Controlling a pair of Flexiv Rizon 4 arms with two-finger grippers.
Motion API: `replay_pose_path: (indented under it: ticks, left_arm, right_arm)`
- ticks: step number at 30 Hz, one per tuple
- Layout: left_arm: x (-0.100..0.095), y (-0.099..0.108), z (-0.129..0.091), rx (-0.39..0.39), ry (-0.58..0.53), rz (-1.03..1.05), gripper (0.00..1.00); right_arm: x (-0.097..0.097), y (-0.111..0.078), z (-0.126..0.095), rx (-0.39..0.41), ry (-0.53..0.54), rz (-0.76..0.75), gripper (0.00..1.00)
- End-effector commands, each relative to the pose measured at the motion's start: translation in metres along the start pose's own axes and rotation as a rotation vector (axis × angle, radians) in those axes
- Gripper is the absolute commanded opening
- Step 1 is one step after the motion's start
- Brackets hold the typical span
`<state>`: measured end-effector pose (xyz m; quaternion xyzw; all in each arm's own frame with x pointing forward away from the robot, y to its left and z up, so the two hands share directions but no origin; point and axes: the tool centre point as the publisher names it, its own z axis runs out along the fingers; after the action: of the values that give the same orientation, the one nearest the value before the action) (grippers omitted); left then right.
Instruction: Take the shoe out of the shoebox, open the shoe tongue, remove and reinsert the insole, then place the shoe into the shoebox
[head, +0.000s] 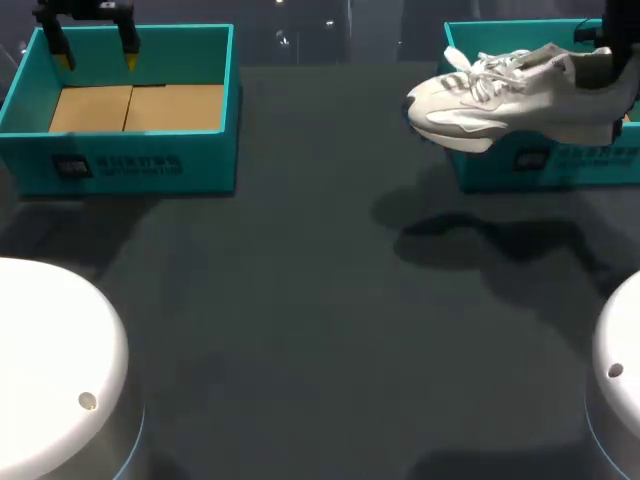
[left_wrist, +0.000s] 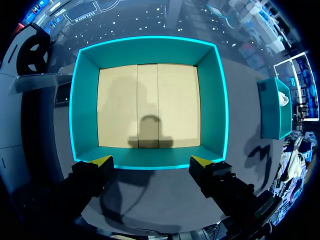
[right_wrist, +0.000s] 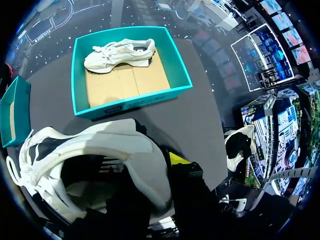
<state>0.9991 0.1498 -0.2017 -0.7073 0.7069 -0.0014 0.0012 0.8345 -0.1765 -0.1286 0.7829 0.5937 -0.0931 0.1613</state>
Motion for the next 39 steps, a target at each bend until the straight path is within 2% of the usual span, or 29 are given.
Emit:
replay_pose_path:
  ticks: [1, 12, 13, 16, 21, 26, 29, 34, 39]
  left_arm:
    - [0.000, 0.000, -0.001, -0.001, 0.000, 0.000, 1.00]
    - [0.000, 0.000, -0.001, -0.001, 0.000, 0.000, 1.00]
    - [0.000, 0.000, -0.001, -0.001, 0.000, 0.000, 1.00]
    - [0.000, 0.000, -0.001, -0.001, 0.000, 0.000, 1.00]
    - [0.000, 0.000, -0.001, -0.001, 0.000, 0.000, 1.00]
    - [0.000, 0.000, -0.001, -0.001, 0.000, 0.000, 1.00]
    - [0.000, 0.000, -0.001, -0.001, 0.000, 0.000, 1.00]
    - [0.000, 0.000, -0.001, -0.001, 0.000, 0.000, 1.00]
    - [0.000, 0.000, -0.001, -0.001, 0.000, 0.000, 1.00]
  right_arm:
    - [-0.003, -0.013, -0.002, -0.098, 0.004, 0.003, 0.00]
    - [-0.003, -0.013, -0.002, -0.098, 0.004, 0.003, 0.00]
    - [0.002, -0.022, -0.005, -0.118, 0.020, 0.001, 0.00]
    - [0.019, -0.052, -0.006, -0.131, -0.023, -0.025, 0.00]
    - [0.047, -0.109, 0.003, -0.141, -0.069, -0.057, 0.00]
    - [0.070, -0.151, 0.011, -0.159, -0.099, -0.056, 0.00]
    - [0.089, -0.168, 0.021, -0.167, -0.166, -0.062, 0.00]
    - [0.115, -0.187, 0.041, -0.159, -0.144, -0.070, 0.00]
    - [0.140, -0.201, 0.060, -0.110, -0.134, -0.083, 0.00]
